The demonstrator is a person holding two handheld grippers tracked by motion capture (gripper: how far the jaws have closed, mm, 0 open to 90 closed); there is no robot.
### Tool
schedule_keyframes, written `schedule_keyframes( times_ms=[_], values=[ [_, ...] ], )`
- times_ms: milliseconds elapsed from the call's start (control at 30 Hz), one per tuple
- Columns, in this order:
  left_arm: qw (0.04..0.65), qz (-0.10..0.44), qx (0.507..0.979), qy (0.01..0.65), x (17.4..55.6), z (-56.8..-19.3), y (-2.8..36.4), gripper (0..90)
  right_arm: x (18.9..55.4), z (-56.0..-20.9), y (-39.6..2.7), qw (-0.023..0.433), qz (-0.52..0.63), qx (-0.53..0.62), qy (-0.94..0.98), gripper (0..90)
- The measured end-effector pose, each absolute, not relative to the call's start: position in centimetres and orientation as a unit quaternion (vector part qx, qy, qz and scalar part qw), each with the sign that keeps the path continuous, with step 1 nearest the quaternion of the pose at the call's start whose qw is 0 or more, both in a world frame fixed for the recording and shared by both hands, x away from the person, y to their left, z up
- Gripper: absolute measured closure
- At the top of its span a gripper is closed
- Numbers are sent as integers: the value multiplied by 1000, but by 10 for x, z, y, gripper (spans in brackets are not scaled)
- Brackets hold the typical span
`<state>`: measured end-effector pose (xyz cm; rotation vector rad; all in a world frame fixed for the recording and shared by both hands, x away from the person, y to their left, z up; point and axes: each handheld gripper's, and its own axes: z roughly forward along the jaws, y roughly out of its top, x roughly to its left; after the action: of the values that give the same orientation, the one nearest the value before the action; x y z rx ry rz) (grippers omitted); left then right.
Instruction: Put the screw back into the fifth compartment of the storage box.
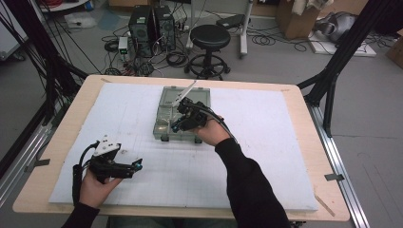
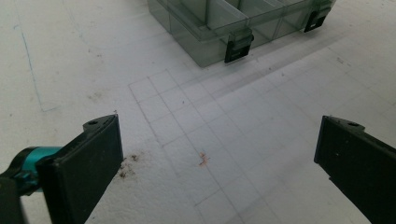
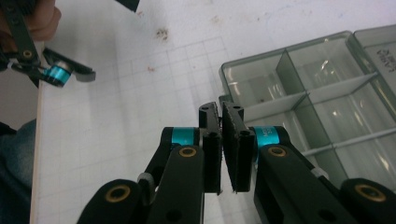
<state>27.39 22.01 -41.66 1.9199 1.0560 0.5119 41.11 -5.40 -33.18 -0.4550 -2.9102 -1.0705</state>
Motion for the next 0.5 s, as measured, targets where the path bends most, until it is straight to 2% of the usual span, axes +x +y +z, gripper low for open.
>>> schedule_keyframes(
  times_ms=[500],
  values=[
    [430,206,771,422,274,-417,221,17,430,-327,-36,5,-354,-148,-924,861]
  ],
)
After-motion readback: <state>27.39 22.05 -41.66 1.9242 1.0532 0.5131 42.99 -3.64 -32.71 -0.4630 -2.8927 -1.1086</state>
